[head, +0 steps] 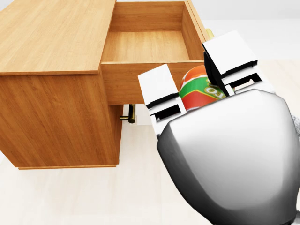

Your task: Put the ketchup in the top drawer of the cabinet.

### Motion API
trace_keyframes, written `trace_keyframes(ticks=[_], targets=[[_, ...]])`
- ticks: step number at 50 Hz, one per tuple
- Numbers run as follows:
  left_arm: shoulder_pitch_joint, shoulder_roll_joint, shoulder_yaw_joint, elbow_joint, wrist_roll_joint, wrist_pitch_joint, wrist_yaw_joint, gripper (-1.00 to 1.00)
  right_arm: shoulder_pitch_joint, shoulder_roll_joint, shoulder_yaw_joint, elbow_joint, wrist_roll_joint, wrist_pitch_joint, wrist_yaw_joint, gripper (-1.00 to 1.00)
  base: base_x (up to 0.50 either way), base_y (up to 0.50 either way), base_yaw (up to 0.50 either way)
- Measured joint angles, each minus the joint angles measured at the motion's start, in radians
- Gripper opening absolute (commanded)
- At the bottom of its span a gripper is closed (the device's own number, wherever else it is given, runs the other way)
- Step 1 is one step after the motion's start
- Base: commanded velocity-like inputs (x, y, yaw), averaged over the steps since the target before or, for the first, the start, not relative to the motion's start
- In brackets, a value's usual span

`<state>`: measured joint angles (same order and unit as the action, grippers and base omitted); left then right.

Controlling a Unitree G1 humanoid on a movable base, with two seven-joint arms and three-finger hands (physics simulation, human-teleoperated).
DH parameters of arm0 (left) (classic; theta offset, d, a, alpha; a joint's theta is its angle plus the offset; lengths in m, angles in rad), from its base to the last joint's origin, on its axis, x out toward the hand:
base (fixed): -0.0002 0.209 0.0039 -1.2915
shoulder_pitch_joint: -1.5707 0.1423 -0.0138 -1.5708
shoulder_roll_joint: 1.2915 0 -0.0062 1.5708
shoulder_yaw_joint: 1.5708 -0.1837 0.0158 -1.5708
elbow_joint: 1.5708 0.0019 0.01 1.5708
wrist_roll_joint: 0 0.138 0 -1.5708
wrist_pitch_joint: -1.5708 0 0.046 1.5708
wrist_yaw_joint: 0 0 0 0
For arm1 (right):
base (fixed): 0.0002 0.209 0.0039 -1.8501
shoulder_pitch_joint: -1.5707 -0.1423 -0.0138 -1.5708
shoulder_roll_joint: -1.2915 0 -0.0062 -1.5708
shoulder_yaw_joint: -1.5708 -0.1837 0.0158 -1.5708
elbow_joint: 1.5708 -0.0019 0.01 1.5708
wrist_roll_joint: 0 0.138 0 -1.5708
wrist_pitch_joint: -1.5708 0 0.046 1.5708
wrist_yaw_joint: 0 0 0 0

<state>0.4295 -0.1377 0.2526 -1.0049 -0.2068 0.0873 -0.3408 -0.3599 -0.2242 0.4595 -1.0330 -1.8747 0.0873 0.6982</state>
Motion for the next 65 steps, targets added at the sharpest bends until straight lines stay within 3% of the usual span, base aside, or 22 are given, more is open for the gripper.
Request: trace_keyframes(ticks=[12, 18, 27, 35, 46, 53, 65], targets=[[0.000, 0.000, 0.000, -0.001, 0.000, 0.000, 0.000, 1.00, -0.004, -0.028, 0.075, -0.007, -0.058, 0.000, 0.000, -1.00, 0.00, 0.00, 0.00], [0.000, 0.000, 0.001, -0.001, -0.001, 0.000, 0.000, 1.00, -0.009, -0.002, 0.061, -0.008, -0.054, 0.000, 0.000, -1.00, 0.00, 0.00, 0.00], [-0.003, 0.001, -0.001, 0.002, 0.001, 0.000, 0.002, 1.00, -0.050, 0.178, -0.171, -0.006, 0.064, 0.000, 0.000, -1.00, 0.00, 0.00, 0.00], [-0.010, 0.005, 0.001, 0.005, 0.000, 0.000, 0.007, 1.00, -0.182, 0.350, -0.372, 0.065, 0.108, 0.000, 0.000, -1.00, 0.00, 0.00, 0.00], [-0.011, 0.004, 0.004, 0.004, -0.003, 0.000, 0.006, 1.00, -0.423, 0.475, -0.574, 0.227, 0.105, 0.000, 0.000, -1.00, 0.00, 0.00, 0.00], [-0.015, 0.007, 0.000, 0.009, 0.001, 0.000, 0.010, 1.00, -0.570, 0.419, -0.622, 0.377, 0.147, 0.000, 0.000, -1.00, 0.00, 0.00, 0.00], [-0.019, 0.010, 0.002, 0.006, -0.003, 0.000, 0.014, 1.00, -0.787, 0.132, -0.515, 0.659, 0.352, 0.000, 0.000, -1.00, 0.00, 0.00, 0.00]])
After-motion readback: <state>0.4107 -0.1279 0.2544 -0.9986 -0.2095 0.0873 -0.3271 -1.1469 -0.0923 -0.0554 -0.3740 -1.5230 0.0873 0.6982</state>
